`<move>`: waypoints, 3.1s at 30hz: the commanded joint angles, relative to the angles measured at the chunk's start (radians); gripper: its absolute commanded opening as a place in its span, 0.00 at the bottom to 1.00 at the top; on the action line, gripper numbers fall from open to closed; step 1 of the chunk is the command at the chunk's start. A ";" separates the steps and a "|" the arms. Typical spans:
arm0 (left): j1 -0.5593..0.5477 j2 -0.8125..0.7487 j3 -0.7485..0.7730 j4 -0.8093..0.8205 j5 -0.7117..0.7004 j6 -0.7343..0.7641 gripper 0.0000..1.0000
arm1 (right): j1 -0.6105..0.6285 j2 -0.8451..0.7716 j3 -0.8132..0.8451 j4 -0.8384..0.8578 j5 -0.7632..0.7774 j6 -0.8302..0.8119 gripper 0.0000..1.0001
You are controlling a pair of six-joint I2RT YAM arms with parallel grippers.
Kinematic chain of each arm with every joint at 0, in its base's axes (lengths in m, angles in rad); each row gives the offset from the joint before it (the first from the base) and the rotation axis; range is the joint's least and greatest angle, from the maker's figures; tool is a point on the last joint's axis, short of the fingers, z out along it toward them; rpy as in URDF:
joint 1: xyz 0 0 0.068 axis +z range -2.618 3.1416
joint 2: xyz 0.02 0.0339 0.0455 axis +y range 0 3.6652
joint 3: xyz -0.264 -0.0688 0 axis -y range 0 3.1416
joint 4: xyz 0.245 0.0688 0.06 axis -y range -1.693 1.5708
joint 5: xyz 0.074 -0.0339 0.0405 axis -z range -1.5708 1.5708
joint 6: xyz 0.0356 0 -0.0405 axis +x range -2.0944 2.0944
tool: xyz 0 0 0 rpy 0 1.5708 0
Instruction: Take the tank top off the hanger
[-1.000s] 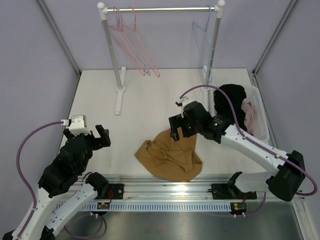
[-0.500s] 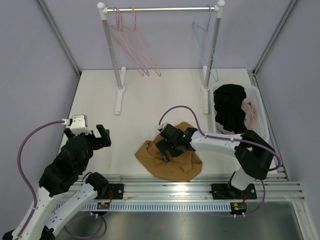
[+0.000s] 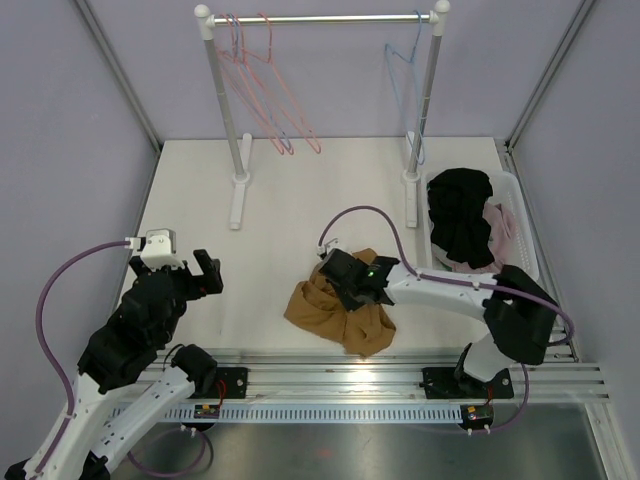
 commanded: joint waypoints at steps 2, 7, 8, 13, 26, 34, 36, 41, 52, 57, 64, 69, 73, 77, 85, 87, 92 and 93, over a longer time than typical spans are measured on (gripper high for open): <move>0.005 -0.016 0.000 0.043 0.017 0.015 0.99 | -0.014 -0.237 0.155 -0.183 0.265 0.003 0.00; 0.005 -0.031 0.000 0.043 0.013 0.014 0.99 | -0.158 -0.389 0.310 -0.352 0.431 0.022 0.00; 0.005 -0.034 -0.001 0.045 0.013 0.014 0.99 | -0.175 -0.404 0.327 -0.387 0.469 0.022 0.00; 0.005 -0.040 -0.001 0.048 0.014 0.017 0.99 | -0.343 -0.472 0.471 -0.458 0.550 -0.027 0.00; 0.005 -0.063 -0.004 0.053 0.019 0.020 0.99 | -0.894 -0.291 0.419 -0.240 0.117 -0.153 0.00; 0.005 -0.074 -0.003 0.042 -0.009 0.011 0.99 | -1.107 0.099 0.276 -0.145 0.083 -0.080 0.02; 0.005 -0.080 0.002 0.036 -0.024 0.002 0.99 | -1.111 0.166 0.258 -0.143 0.070 -0.072 0.04; 0.005 -0.096 0.013 0.010 -0.082 -0.028 0.99 | -1.111 0.099 0.262 -0.163 0.099 -0.070 0.33; 0.027 -0.039 0.068 0.008 -0.159 -0.071 0.99 | -1.109 -0.102 0.529 -0.396 0.212 -0.113 1.00; 0.100 0.025 0.115 0.011 -0.149 -0.019 0.99 | -1.066 -0.323 0.465 -0.326 -0.041 -0.130 1.00; 0.104 0.127 0.184 -0.015 -0.110 0.040 0.99 | -0.875 -0.599 0.338 -0.335 -0.190 -0.144 0.99; 0.102 0.171 0.234 -0.073 -0.083 0.081 0.99 | -0.802 -0.784 0.267 -0.398 -0.138 -0.152 1.00; 0.102 0.188 0.280 -0.177 -0.078 0.069 0.99 | -0.798 -0.832 0.298 -0.553 -0.087 -0.167 0.99; 0.102 0.188 0.301 -0.231 -0.078 0.052 0.99 | -0.776 -0.912 0.269 -0.608 0.005 -0.147 1.00; 0.102 0.144 0.278 -0.244 -0.037 0.046 0.99 | -0.776 -1.000 0.305 -0.643 -0.012 -0.179 1.00; 0.102 0.125 0.270 -0.240 -0.023 0.046 0.99 | -0.773 -1.006 0.308 -0.640 -0.002 -0.189 1.00; 0.102 0.084 0.257 -0.239 -0.044 0.047 0.99 | -0.764 -1.001 0.293 -0.624 0.006 -0.193 1.00; 0.102 0.078 0.257 -0.236 -0.049 0.047 0.99 | -0.765 -1.000 0.289 -0.617 0.008 -0.193 1.00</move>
